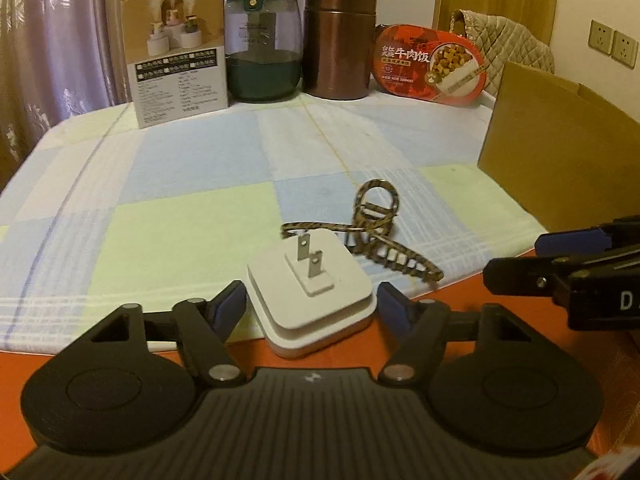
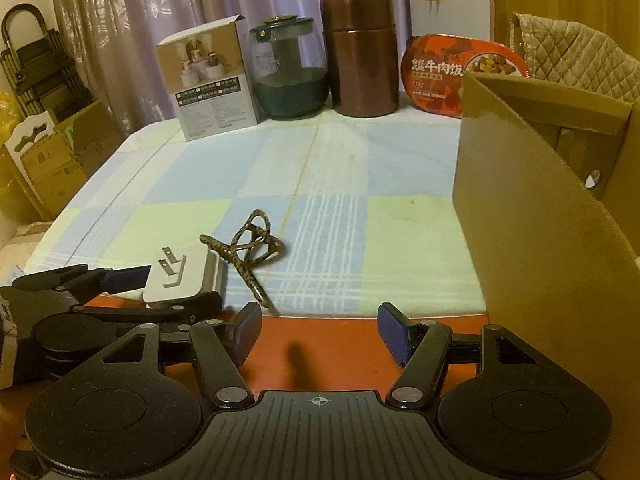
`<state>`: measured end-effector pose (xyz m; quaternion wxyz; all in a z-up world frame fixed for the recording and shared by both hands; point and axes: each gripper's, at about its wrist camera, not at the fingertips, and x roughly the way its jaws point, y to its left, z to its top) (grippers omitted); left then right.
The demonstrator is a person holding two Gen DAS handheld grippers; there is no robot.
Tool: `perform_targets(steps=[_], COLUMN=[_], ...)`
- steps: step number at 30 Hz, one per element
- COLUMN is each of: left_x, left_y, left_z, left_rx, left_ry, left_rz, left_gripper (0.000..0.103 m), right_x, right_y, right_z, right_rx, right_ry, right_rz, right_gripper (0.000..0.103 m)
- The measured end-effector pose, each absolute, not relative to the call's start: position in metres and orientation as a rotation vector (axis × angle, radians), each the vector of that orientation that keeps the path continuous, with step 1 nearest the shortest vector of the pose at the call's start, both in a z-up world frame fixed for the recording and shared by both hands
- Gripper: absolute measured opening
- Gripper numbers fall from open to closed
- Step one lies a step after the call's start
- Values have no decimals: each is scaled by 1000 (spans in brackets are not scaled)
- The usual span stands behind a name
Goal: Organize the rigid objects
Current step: 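Lower the left gripper onto the white plug adapter and grasp it, then grasp the brown claw hair clip with the right gripper while the left holds the plug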
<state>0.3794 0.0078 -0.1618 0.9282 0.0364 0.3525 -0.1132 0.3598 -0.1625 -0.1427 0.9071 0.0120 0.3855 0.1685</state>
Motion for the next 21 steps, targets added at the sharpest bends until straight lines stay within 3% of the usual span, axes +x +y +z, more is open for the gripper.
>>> perform_targets(steps=[17, 19, 21], left_x=[371, 370, 370], left_y=[75, 76, 76], left_z=[-146, -146, -145], left_rx=[16, 13, 8], left_ry=[705, 700, 697], left_rz=[-110, -109, -115], left_gripper=[61, 61, 61], right_x=[394, 397, 398], right_y=[-102, -96, -92], right_z=[-165, -171, -177], right_rx=[-55, -101, -138], right_ry=[775, 780, 788], right_rz=[478, 487, 491], right_gripper=[62, 53, 31])
